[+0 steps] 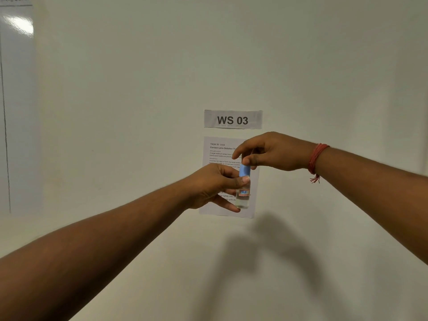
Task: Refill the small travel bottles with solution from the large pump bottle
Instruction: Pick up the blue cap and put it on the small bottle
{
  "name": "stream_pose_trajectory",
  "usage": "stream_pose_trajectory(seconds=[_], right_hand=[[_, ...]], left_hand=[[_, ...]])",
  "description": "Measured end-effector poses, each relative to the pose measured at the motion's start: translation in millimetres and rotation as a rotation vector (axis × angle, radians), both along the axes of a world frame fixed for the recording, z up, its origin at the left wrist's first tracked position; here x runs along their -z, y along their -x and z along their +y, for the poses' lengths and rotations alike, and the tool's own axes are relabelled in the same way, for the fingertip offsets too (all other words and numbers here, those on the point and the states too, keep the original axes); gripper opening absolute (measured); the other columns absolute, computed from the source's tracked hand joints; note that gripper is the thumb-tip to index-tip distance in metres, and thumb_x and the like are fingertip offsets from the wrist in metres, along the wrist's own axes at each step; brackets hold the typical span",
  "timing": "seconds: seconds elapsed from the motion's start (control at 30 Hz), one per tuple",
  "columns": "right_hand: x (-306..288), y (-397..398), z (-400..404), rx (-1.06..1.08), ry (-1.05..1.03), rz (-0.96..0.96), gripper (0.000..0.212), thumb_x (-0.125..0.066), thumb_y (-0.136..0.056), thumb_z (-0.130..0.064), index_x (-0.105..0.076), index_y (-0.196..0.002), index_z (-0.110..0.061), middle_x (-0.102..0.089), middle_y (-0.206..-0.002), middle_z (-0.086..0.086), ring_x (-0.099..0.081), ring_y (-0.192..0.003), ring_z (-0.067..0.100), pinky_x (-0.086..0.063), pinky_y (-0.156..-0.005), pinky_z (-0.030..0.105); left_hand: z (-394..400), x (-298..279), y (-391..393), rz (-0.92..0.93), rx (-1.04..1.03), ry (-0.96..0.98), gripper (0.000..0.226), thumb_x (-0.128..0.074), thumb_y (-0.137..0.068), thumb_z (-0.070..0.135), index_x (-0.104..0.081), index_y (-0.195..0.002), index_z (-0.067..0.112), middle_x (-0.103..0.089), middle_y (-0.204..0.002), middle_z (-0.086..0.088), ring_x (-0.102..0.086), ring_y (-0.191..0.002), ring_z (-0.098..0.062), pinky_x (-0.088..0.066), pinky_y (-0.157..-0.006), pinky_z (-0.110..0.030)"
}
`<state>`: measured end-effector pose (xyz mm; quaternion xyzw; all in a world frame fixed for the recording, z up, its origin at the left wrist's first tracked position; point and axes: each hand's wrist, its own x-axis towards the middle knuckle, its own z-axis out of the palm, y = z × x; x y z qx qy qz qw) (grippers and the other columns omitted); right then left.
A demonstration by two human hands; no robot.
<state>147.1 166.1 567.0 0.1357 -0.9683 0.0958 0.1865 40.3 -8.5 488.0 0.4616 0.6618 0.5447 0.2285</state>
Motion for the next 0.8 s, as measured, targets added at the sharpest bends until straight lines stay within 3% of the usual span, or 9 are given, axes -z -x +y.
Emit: stream_pose_trajectory(seconds=[0.17,0.33,0.47,0.8], right_hand=[[-2,-3,-1,-0.035,-0.024,-0.060,0.021,-0.064,-0.094,-0.025,-0.070,-0.110,-0.037,-0.069,-0.105,-0.021,-0.064,-0.102,0.005,-0.054,-0.089,0.025],[-1,0,-1,-0.019,-0.030,-0.042,0.013,-0.067,-0.090,-0.033,-0.073,-0.103,-0.033,-0.072,-0.096,-0.018,-0.066,-0.091,0.005,-0.051,-0.077,0.012],[1,2,-2,-0.003,-0.032,-0.036,0.011,-0.067,-0.090,-0.038,-0.071,-0.098,-0.033,-0.072,-0.088,-0.014,-0.066,-0.078,0.005,-0.050,-0.069,0.011],[7,-1,-6,0.018,-0.094,0.008,0.010,-0.062,-0.093,-0.034,-0.070,-0.096,-0.029,-0.070,-0.086,-0.013,-0.064,-0.079,0.003,-0.049,-0.071,0.013]], left_hand=[[-1,1,1,-0.023,-0.002,-0.005,0.024,-0.070,-0.095,0.022,-0.073,-0.111,0.005,-0.075,-0.115,-0.017,-0.073,-0.108,-0.029,-0.064,-0.081,-0.049],[0,2,1,-0.033,0.013,-0.003,0.029,-0.070,-0.094,0.023,-0.072,-0.115,0.003,-0.075,-0.116,-0.016,-0.073,-0.108,-0.028,-0.065,-0.075,-0.043],[0,2,1,-0.032,0.007,-0.009,0.030,-0.070,-0.095,0.023,-0.071,-0.116,0.003,-0.075,-0.115,-0.016,-0.074,-0.107,-0.028,-0.065,-0.074,-0.043],[1,7,-1,0.006,-0.002,-0.015,0.031,-0.069,-0.095,0.022,-0.071,-0.120,0.004,-0.075,-0.118,-0.015,-0.072,-0.111,-0.029,-0.064,-0.081,-0.047]])
